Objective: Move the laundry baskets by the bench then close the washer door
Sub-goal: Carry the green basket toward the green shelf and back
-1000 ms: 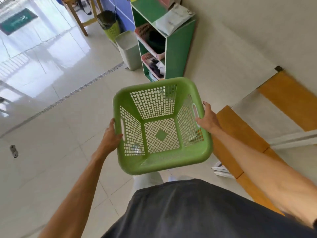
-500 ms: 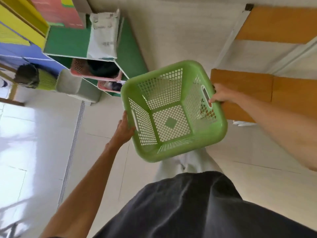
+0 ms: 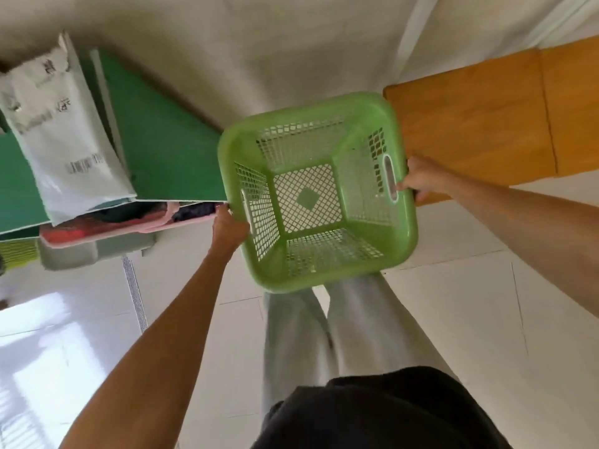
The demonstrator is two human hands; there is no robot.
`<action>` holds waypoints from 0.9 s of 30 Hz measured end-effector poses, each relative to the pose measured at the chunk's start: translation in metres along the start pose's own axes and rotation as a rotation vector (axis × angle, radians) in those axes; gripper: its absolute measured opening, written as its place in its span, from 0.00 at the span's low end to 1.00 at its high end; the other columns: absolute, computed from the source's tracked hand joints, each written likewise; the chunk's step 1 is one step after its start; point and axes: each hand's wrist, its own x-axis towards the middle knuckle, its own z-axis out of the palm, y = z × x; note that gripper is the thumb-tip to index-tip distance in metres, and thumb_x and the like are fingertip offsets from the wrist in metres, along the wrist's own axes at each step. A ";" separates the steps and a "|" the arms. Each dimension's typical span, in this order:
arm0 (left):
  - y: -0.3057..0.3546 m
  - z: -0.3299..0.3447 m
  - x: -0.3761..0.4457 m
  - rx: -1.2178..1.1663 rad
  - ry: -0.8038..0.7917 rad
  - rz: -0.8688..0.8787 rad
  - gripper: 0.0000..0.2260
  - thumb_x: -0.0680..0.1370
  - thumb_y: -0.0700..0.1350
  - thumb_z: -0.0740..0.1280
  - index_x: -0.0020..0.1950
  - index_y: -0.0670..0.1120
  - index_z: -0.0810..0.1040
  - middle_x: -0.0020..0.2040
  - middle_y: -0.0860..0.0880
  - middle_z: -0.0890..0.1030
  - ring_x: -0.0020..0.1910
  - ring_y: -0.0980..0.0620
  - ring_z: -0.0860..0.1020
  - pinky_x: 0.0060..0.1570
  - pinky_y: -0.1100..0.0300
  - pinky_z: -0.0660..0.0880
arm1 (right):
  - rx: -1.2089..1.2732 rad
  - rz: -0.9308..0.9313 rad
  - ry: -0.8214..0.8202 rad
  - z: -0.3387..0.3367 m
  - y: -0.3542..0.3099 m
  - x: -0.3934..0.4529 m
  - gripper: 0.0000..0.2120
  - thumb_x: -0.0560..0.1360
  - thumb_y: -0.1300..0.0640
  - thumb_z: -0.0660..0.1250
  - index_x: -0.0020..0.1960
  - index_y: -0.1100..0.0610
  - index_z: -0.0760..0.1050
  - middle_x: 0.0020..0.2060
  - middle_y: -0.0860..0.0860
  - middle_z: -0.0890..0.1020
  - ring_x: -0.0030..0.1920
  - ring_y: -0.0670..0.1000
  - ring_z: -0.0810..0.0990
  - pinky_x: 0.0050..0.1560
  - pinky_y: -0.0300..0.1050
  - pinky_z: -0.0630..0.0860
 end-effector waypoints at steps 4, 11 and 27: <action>-0.008 0.013 0.054 0.027 0.035 0.042 0.27 0.73 0.27 0.60 0.72 0.40 0.66 0.61 0.39 0.75 0.56 0.40 0.79 0.42 0.49 0.82 | 0.012 0.020 0.054 0.017 -0.015 0.042 0.27 0.74 0.64 0.74 0.69 0.57 0.69 0.59 0.58 0.80 0.51 0.59 0.82 0.46 0.56 0.84; -0.040 0.033 0.125 0.105 0.019 0.130 0.36 0.69 0.24 0.61 0.76 0.41 0.61 0.63 0.38 0.74 0.61 0.36 0.75 0.49 0.38 0.81 | -0.051 0.092 0.110 0.052 -0.027 0.107 0.21 0.71 0.64 0.74 0.57 0.56 0.68 0.43 0.51 0.76 0.41 0.52 0.79 0.27 0.43 0.79; -0.030 0.043 0.196 -0.058 -0.075 0.121 0.35 0.74 0.36 0.68 0.79 0.48 0.58 0.63 0.43 0.77 0.58 0.42 0.77 0.46 0.55 0.76 | 0.039 0.146 0.142 0.057 -0.046 0.174 0.20 0.72 0.69 0.73 0.62 0.59 0.75 0.56 0.60 0.82 0.41 0.56 0.82 0.32 0.46 0.83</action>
